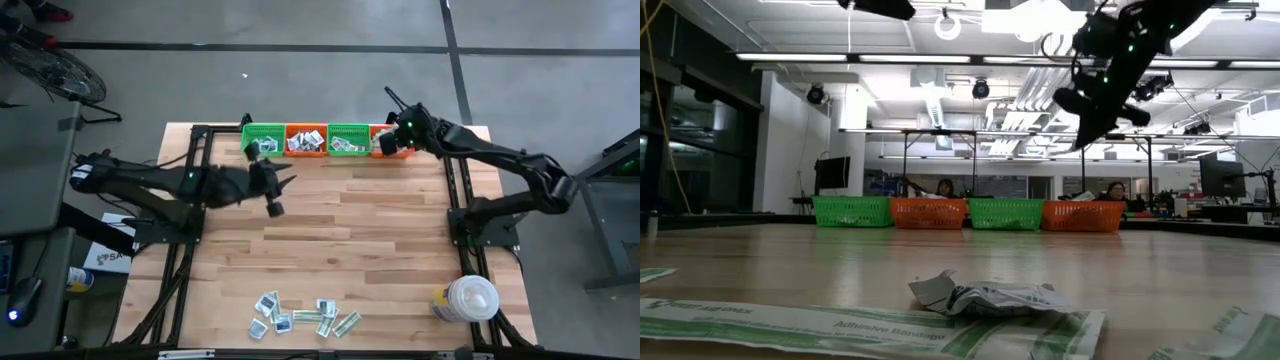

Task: Pick & Place First Aid Supplies
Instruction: Put the green bandage pack in the right orange bin

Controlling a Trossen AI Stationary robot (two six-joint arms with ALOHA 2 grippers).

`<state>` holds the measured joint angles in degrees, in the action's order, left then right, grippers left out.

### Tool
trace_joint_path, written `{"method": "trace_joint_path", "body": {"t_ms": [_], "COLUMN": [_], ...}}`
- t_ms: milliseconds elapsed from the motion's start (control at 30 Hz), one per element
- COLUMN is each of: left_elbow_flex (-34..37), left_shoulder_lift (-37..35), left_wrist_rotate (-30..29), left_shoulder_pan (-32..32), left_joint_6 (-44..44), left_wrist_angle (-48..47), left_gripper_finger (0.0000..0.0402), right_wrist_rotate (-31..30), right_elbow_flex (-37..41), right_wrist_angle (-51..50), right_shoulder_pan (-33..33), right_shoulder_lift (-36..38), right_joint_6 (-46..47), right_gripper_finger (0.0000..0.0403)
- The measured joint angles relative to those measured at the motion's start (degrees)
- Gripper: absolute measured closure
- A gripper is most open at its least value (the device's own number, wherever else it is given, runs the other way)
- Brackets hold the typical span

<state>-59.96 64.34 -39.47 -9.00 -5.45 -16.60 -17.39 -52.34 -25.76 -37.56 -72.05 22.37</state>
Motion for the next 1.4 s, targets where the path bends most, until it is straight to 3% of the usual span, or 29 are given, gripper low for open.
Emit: {"method": "trace_joint_path", "body": {"t_ms": [233,567,733,900,1133,1400], "left_elbow_flex": [0.0,0.24,5.65,15.07,22.3,23.02], "left_shoulder_lift": [-4.31,-13.49,-17.35,-23.12,-30.42,-36.17], "left_wrist_rotate": [13.63,36.18,44.49,52.97,58.6,59.26], "left_shoulder_pan": [10.41,21.51,25.71,29.66,33.52,33.77], "left_joint_6": [-11.45,-22.13,-23.69,-19.7,-14.25,-13.75], "left_wrist_angle": [1.42,-0.17,1.93,12.82,18.39,14.6], "left_gripper_finger": [0.0277,0.0277,0.0277,0.0277,0.0277,0.0277], "right_wrist_rotate": [1.65,2.75,0.92,-0.3,1.91,4.06], "right_elbow_flex": [0.0,0.0,0.0,0.0,0.0,0.0], "right_wrist_angle": [1.66,3.4,3.21,2.32,1.25,1.14], "right_shoulder_pan": [-5.71,-7.1,-7.42,-7.46,-7.41,-7.41], "right_shoulder_lift": [-5.96,-13.9,-15.19,-15.41,-15.41,-15.41], "right_joint_6": [5.04,14.38,17.57,20.05,21.2,21.35], "right_gripper_finger": [0.0403,0.0403,0.0403,0.0403,0.0394,0.0316]}}
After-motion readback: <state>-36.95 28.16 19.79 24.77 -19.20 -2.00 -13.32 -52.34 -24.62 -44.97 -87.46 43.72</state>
